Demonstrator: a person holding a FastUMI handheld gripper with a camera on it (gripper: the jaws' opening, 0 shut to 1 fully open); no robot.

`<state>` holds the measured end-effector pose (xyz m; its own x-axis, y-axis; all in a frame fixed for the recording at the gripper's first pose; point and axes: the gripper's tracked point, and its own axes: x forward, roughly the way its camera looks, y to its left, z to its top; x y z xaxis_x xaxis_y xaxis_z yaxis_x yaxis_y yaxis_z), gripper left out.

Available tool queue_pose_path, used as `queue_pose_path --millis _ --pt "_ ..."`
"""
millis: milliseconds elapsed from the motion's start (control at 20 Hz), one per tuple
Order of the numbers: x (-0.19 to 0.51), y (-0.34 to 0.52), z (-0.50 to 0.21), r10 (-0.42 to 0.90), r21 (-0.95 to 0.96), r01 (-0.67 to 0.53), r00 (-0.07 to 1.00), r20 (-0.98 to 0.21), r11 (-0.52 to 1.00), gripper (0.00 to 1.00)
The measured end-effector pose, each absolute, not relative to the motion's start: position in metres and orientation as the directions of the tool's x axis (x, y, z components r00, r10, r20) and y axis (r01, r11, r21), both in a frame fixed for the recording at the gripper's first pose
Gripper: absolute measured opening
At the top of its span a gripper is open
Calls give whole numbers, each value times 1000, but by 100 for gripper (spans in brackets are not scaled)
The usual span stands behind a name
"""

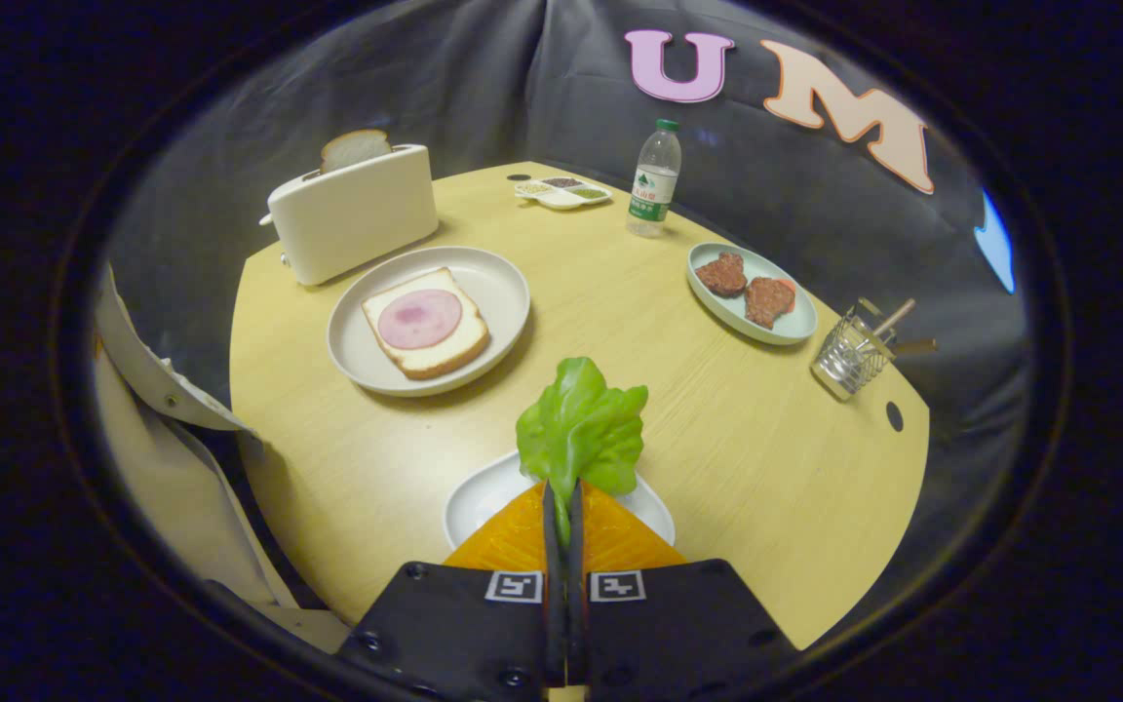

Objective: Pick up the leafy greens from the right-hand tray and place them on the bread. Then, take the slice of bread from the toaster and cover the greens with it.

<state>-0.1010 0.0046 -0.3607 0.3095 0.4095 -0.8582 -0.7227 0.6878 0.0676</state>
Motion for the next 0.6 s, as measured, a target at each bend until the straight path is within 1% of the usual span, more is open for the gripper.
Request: queue_pose_path --millis 400,600 --pt "-90 72 -330 449 40 -758 342 -826 651 4" --pt "-88 105 -322 475 48 -778 332 -815 626 4"
